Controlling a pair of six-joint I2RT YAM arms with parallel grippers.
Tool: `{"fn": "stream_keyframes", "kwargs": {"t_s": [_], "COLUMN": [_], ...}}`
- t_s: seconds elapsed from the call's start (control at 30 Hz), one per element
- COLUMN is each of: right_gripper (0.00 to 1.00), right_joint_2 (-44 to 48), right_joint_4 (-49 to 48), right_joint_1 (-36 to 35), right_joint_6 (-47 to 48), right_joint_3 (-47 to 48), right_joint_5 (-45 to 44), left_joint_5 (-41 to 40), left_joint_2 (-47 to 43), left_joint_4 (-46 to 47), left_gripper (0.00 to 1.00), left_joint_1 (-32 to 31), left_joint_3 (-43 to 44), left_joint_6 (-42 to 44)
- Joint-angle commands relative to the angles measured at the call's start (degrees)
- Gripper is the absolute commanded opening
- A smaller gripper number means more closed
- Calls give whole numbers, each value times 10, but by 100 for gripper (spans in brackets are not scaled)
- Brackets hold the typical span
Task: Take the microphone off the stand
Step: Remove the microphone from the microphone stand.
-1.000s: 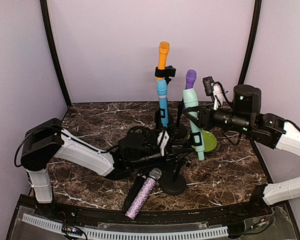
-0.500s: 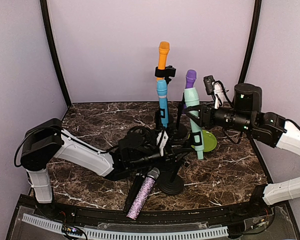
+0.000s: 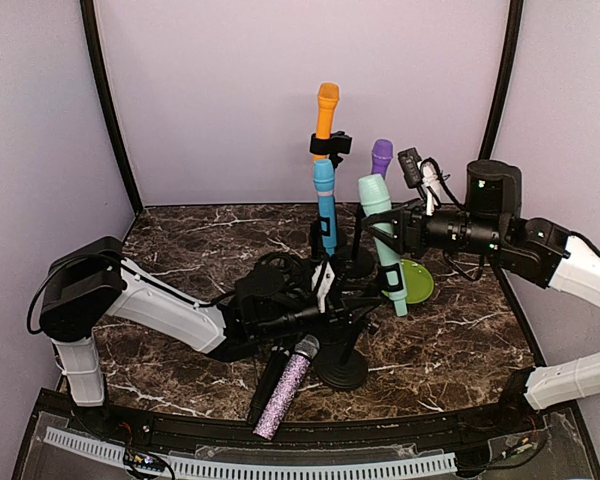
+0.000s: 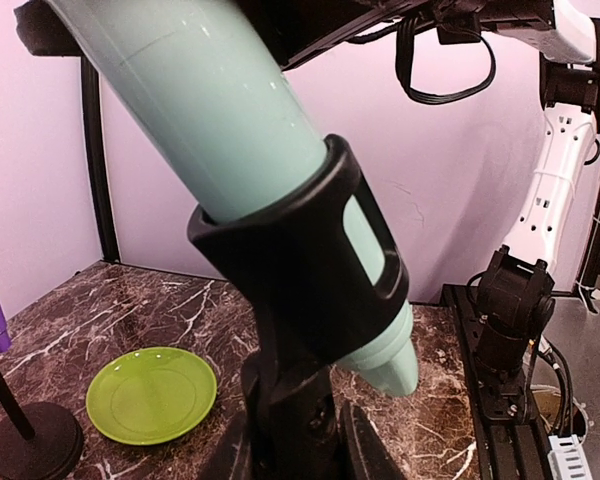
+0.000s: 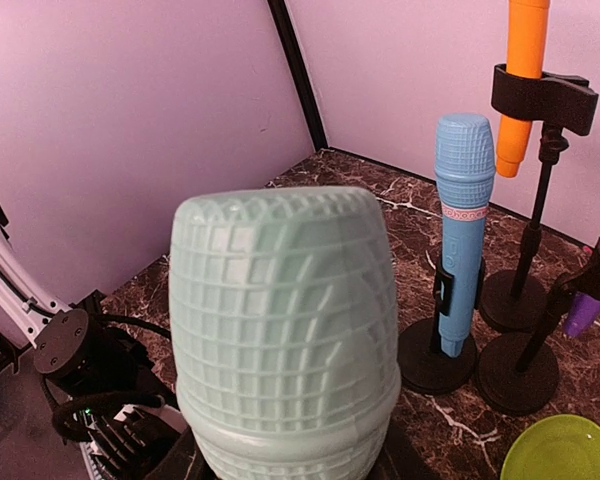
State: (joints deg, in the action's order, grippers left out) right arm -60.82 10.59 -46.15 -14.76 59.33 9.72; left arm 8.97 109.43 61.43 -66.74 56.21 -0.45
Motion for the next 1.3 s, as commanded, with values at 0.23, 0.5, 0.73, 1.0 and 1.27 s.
{"fn": "stream_keyframes", "kwargs": {"t_s": [0.23,0.5,0.73,1.0,1.27], "right_gripper": [0,0,0,0,0], "right_joint_2": [17,0,-7,-20,-23], "right_joint_4": [-222,-195,-187,-184,-190], "right_joint_1": [21,21,21,21,21], "right_joint_6": [14,-6,-8,-4,0], "right_joint_3": [83,112,118,133,140], "right_joint_5": [-18,-115,-153,-137,-138], "left_joint_5": [88,88,87,87,87], "left_joint_2": [13,13,13,13,14], "left_joint_4": [-91,-89,-87,-84,-84], "left_gripper": [0,0,0,0,0], "left_joint_1": [-23,-23,-23,-23,-23], "left_joint_3": [-30,-31,-35,-35,-35], "left_joint_6": [55,54,51,51,51]}}
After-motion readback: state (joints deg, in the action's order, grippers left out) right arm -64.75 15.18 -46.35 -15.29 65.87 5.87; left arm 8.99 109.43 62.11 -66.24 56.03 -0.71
